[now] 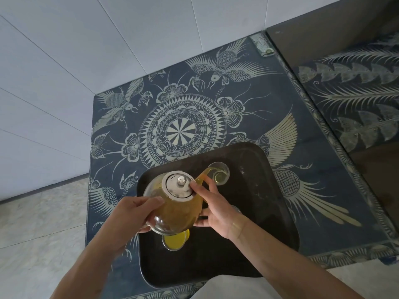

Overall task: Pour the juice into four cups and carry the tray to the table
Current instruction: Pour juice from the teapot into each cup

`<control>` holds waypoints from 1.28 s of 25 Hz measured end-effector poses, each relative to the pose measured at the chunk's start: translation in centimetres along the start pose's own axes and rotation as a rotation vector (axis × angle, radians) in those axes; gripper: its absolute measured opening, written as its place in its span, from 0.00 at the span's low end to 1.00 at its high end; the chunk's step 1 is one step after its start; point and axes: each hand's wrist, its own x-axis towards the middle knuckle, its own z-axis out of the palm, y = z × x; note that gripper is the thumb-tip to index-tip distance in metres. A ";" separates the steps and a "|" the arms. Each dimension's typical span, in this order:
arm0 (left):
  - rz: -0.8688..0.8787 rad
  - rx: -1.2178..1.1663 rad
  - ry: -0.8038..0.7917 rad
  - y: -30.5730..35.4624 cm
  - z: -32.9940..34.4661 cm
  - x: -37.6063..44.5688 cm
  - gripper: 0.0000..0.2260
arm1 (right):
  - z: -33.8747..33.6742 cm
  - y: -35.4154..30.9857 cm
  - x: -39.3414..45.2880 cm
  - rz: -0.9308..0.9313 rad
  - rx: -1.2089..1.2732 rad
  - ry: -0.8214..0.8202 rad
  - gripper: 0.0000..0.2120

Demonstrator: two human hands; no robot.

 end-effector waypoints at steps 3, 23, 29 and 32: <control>-0.002 0.002 0.005 -0.1 -0.2 0.0 0.19 | 0.1 0.1 0.0 0.004 0.007 0.002 0.35; -0.029 0.029 0.012 -0.8 -1.0 -0.7 0.16 | 0.8 0.9 -0.4 0.024 0.017 -0.008 0.29; -0.011 0.061 0.027 -0.8 -1.0 -0.8 0.18 | 0.7 1.1 -0.2 0.036 0.014 -0.013 0.29; -0.017 0.077 0.012 -0.5 -1.1 -1.2 0.20 | 0.7 1.3 -0.1 0.040 0.014 -0.016 0.28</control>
